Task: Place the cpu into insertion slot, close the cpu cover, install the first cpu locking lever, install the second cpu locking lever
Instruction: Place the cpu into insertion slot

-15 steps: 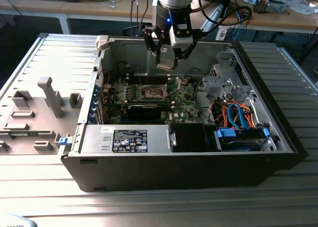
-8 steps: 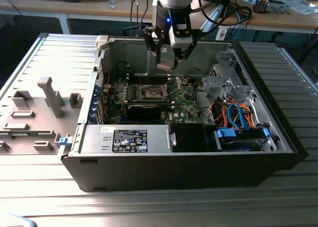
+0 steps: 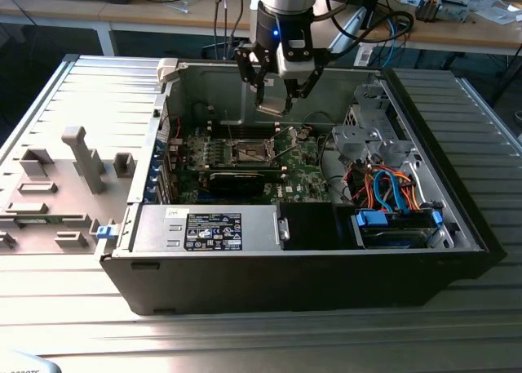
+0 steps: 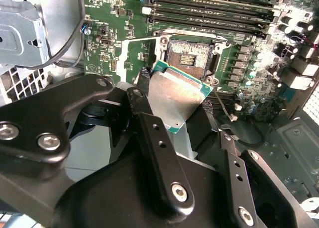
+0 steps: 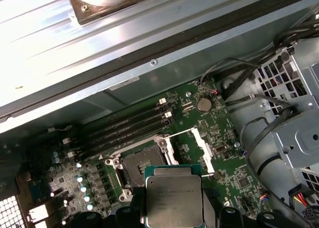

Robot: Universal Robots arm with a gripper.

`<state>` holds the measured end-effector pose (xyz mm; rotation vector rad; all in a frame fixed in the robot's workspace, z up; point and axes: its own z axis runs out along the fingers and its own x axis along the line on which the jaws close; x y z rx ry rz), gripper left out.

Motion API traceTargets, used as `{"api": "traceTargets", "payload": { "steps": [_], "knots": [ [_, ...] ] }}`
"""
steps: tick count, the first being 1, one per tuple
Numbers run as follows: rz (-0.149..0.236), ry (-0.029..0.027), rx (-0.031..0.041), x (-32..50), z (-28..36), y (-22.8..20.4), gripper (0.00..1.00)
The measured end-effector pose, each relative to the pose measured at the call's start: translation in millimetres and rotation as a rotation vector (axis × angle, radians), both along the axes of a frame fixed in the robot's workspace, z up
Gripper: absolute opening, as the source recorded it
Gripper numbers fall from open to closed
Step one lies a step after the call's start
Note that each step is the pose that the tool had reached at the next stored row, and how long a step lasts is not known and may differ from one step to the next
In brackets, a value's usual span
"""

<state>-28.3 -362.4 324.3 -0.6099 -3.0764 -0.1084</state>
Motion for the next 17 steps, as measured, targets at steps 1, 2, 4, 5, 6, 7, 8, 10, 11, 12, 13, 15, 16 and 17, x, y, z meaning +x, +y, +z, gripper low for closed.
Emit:
{"api": "traceTargets", "payload": {
  "steps": [1, 2, 4, 5, 6, 7, 8, 10, 11, 12, 13, 15, 16, 17],
  "knots": [
    [-0.003, 0.0, 0.0, 0.0, 0.0, 0.0, 0.55],
    [-0.006, 0.0, 0.0, 0.0, 0.0, 0.0, 0.55],
    [-0.01, 0.0, -0.0001, 0.0, 0.0, 0.0, 0.55],
    [-0.011, 0.0, -0.0001, 0.0, 0.0, 0.0, 0.55],
    [-0.015, 0.0, -0.0001, 0.0, 0.0, 0.0, 0.55],
    [-0.019, 0.0, -0.0001, 0.0, 0.0, 0.0, 0.55],
    [-0.022, 0.0, -0.0001, 0.0, 0.0, 0.0, 0.55],
    [-0.026, 0.0, -0.0001, 0.0, 0.0, 0.0, 0.55],
    [-0.028, 0.0, -0.0002, 0.0, 0.0, 0.0, 0.55],
    [-0.031, 0.0, -0.0001, 0.0, -0.1, 0.0, 0.55],
    [-0.035, 0.0, -0.0001, 0.0, -0.1, 0.0, 0.55],
    [-0.041, 0.0, -0.0001, 0.0, -0.1, 0.0, 0.55],
    [-0.043, 0.0, -0.0001, 0.0, -0.1, 0.0, 0.55],
    [-0.045, 0.0, -0.0002, 0.0, -0.1, 0.0, 0.55]
  ]
}}
